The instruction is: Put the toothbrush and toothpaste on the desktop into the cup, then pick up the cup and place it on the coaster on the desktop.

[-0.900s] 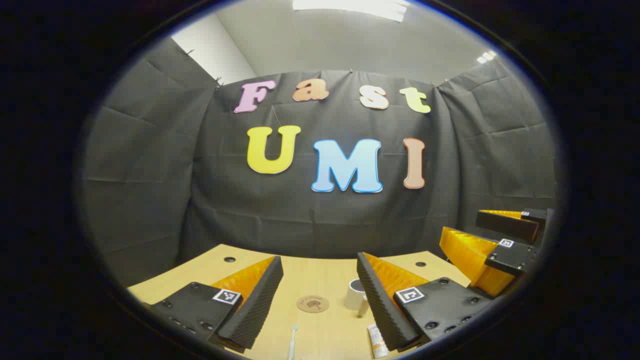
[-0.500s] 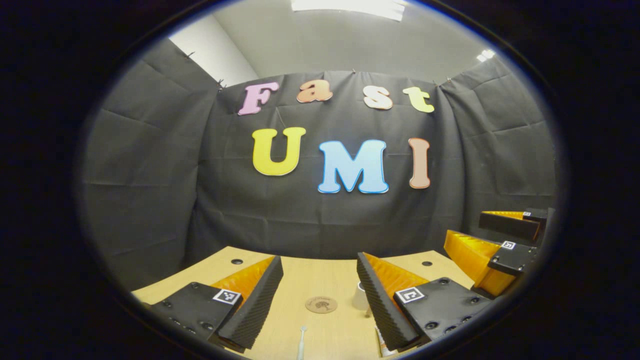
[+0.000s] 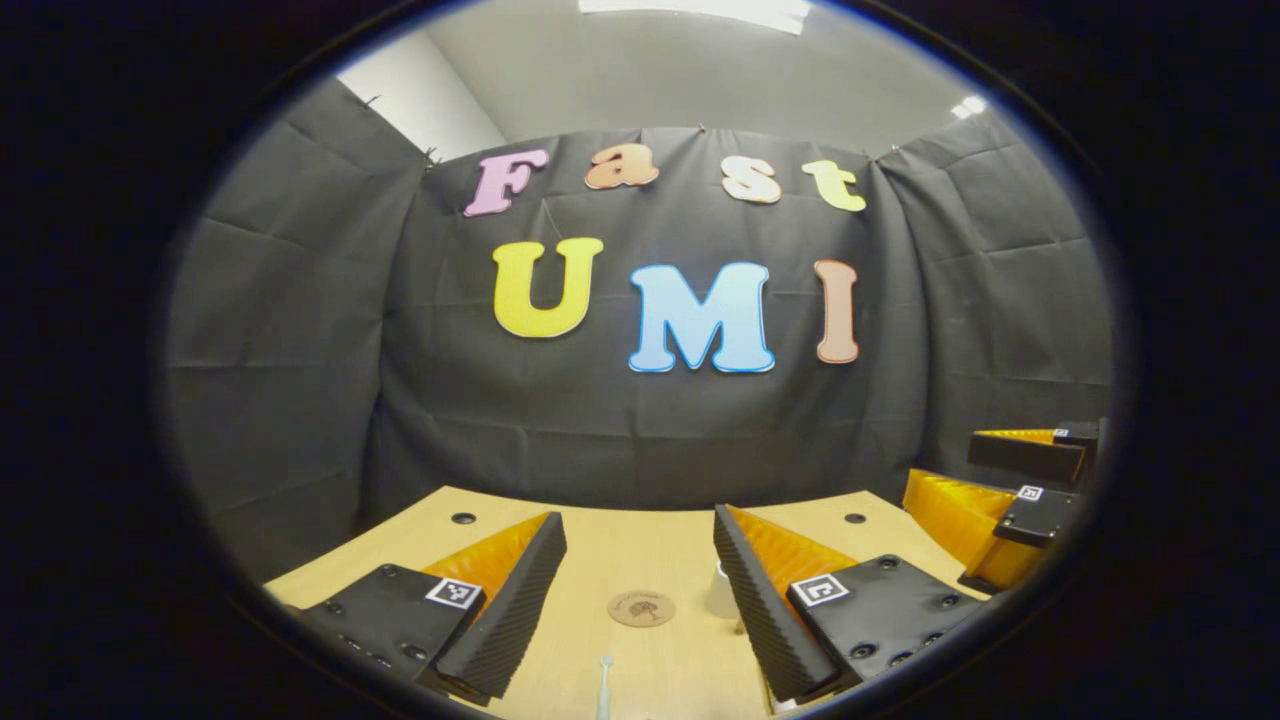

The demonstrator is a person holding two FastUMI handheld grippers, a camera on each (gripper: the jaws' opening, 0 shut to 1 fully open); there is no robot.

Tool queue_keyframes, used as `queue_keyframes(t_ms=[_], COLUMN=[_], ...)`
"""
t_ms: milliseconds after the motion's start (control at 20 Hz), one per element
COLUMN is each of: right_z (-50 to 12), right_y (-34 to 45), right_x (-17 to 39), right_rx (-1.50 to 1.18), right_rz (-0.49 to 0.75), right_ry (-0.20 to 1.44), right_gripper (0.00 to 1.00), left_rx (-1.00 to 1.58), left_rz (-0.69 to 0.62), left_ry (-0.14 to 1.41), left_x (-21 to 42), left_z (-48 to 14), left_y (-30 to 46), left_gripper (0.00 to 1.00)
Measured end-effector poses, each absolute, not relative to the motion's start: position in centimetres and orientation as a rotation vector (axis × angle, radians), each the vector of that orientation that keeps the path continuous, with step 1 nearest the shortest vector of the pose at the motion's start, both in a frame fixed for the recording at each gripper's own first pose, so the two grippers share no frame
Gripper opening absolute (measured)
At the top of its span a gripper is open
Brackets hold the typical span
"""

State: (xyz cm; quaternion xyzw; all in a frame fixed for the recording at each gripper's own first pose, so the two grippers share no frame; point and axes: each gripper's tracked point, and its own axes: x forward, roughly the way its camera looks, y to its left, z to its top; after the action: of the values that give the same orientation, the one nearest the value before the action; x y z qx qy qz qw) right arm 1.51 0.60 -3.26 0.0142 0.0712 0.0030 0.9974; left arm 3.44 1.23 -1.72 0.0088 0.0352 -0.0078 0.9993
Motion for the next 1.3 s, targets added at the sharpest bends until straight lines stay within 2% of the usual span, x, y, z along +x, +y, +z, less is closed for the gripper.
queue_keyframes(t_ms=[400, 600, 650, 700, 1300], right_z=[-10.3, -13.3, -14.0, -14.8, -21.2], right_y=[1.1, 2.1, 2.4, 2.8, 6.1], right_x=[2.4, 2.4, 2.2, 2.1, 1.4], right_rx=[0.102, 0.11, 0.106, 0.107, 0.145], right_rz=[-0.009, 0.009, 0.016, 0.029, 0.103], right_ry=[0.415, 0.546, 0.58, 0.612, 0.893], right_gripper=[0.95, 0.95, 0.95, 0.95, 0.96], left_rx=[0.001, -0.007, -0.008, -0.005, -0.041], left_rz=[-0.078, -0.105, -0.112, -0.114, -0.087], left_ry=[0.243, 0.377, 0.409, 0.44, 0.774], left_x=[5.1, 5.2, 5.1, 5.0, 3.7], left_z=[-7.1, -10.9, -11.8, -12.7, -21.4], left_y=[0.3, -0.1, -0.1, -0.1, 1.4], left_gripper=[0.96, 0.94, 0.96, 0.94, 0.96])
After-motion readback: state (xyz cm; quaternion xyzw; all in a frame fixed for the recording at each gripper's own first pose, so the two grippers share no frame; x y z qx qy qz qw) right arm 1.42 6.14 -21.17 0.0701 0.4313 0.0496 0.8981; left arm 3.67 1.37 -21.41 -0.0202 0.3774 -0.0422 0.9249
